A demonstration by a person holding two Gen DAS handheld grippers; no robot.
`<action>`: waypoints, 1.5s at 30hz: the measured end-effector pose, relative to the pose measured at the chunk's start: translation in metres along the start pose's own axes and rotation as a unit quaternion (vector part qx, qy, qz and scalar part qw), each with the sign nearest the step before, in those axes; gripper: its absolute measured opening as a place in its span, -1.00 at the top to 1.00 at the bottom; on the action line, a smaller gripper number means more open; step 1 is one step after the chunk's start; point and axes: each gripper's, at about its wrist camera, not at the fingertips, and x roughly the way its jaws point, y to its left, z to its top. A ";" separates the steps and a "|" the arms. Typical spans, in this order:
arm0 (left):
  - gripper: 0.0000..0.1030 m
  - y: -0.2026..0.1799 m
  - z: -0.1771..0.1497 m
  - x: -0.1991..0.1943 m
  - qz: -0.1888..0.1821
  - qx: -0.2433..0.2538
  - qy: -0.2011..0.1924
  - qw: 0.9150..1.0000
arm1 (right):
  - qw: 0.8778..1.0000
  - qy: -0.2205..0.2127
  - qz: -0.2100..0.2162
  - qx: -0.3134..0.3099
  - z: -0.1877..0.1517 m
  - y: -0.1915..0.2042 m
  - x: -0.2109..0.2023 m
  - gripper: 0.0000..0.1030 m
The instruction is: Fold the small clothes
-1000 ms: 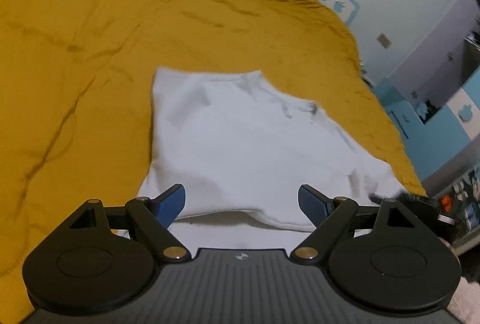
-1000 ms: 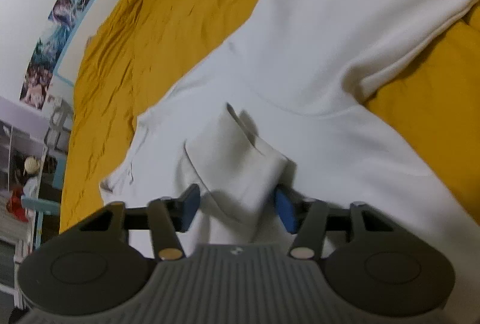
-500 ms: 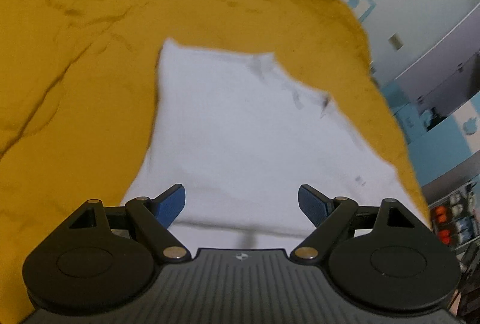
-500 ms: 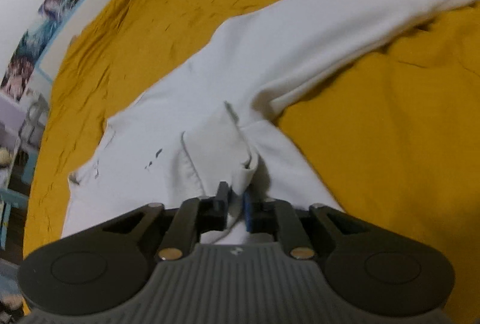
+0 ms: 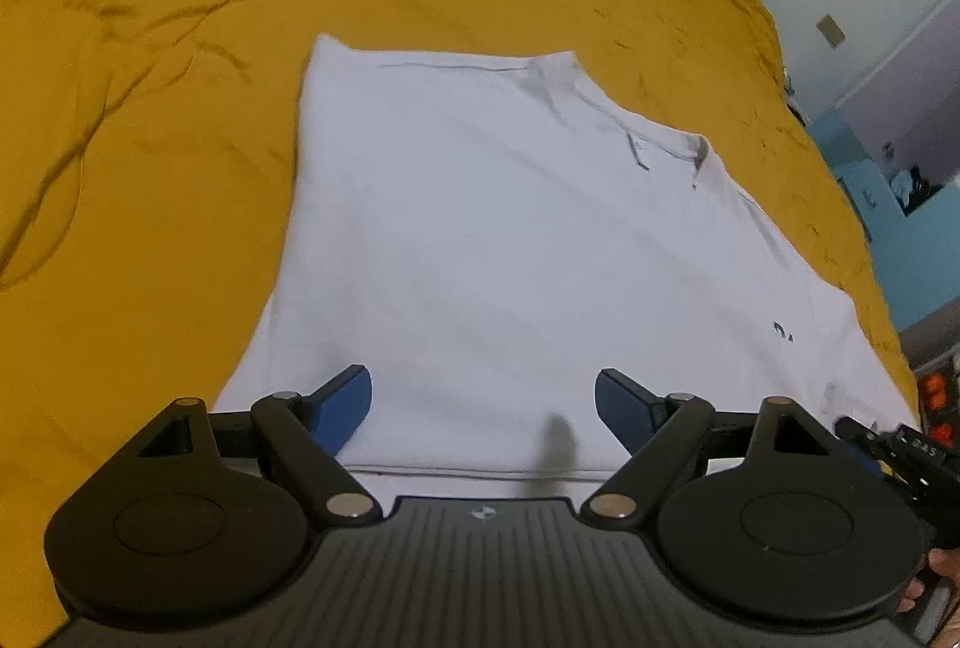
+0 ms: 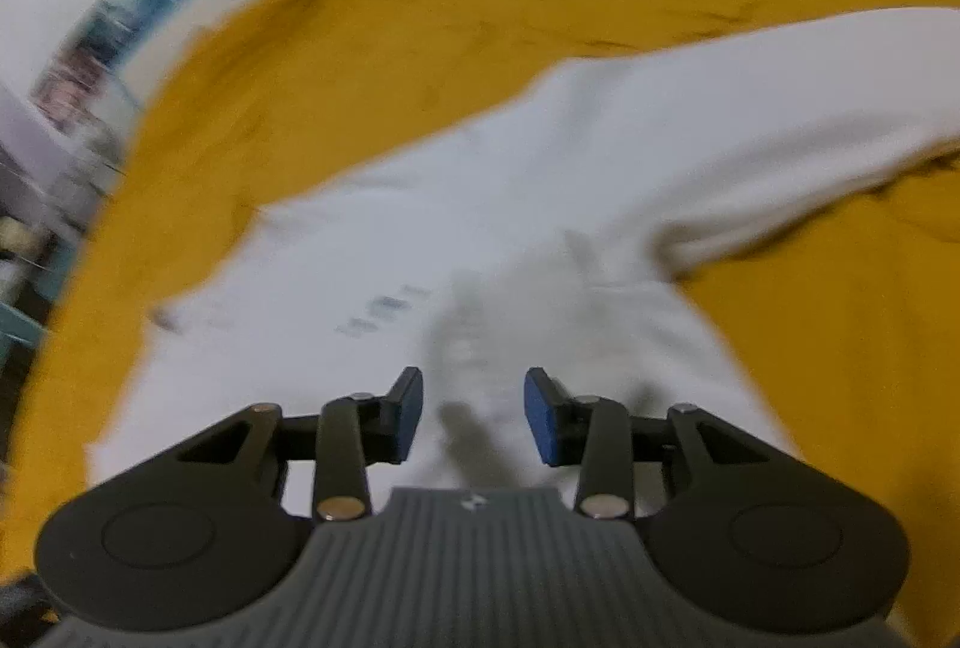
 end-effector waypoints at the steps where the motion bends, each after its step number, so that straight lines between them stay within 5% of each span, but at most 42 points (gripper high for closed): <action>1: -0.91 -0.004 0.000 -0.004 -0.007 0.003 -0.002 1.000 | 1.000 -0.015 0.013 0.018 0.005 -0.012 -0.013 0.62; 4: -0.91 -0.022 -0.003 -0.015 -0.028 0.006 -0.007 1.000 | 0.993 -0.088 0.028 0.073 0.022 -0.062 -0.058 0.26; 8: -0.91 -0.048 -0.021 -0.020 -0.070 0.012 0.005 0.997 | 0.971 -0.169 -0.056 0.161 0.051 -0.148 -0.100 -0.14; 10: -0.91 -0.060 -0.030 -0.018 -0.081 0.017 0.012 0.997 | 0.954 -0.191 -0.101 0.210 0.060 -0.189 -0.111 -0.15; 15: -0.91 -0.079 -0.041 -0.011 -0.088 0.030 0.024 0.995 | 0.925 -0.208 -0.122 0.294 0.072 -0.256 -0.105 -0.13; 25: -0.91 -0.092 -0.047 -0.002 -0.063 0.020 0.036 0.997 | 0.879 -0.277 -0.184 0.342 0.115 -0.281 -0.059 -0.17; 29: -0.91 -0.094 -0.049 -0.002 -0.062 0.014 0.034 0.997 | 0.854 -0.298 -0.174 0.389 0.129 -0.297 -0.054 -0.26; 31: -0.91 -0.095 -0.049 -0.003 -0.061 0.014 0.032 0.998 | 0.853 -0.293 -0.187 0.389 0.137 -0.297 -0.050 -0.07; 32: -0.91 -0.096 -0.048 -0.003 -0.060 0.014 0.033 0.998 | 0.859 -0.288 -0.188 0.380 0.140 -0.297 -0.048 0.55; 33: -0.91 -0.096 -0.049 -0.003 -0.061 0.014 0.033 0.998 | 0.868 -0.279 -0.187 0.366 0.142 -0.297 -0.045 0.95; 39: -0.91 -0.097 -0.051 -0.004 -0.068 0.015 0.040 0.997 | 0.885 -0.301 -0.178 0.306 0.140 -0.278 -0.056 0.98; 45: -0.91 -0.088 -0.051 -0.016 -0.081 0.004 0.032 0.996 | 0.918 -0.334 -0.102 0.188 0.144 -0.200 -0.087 0.98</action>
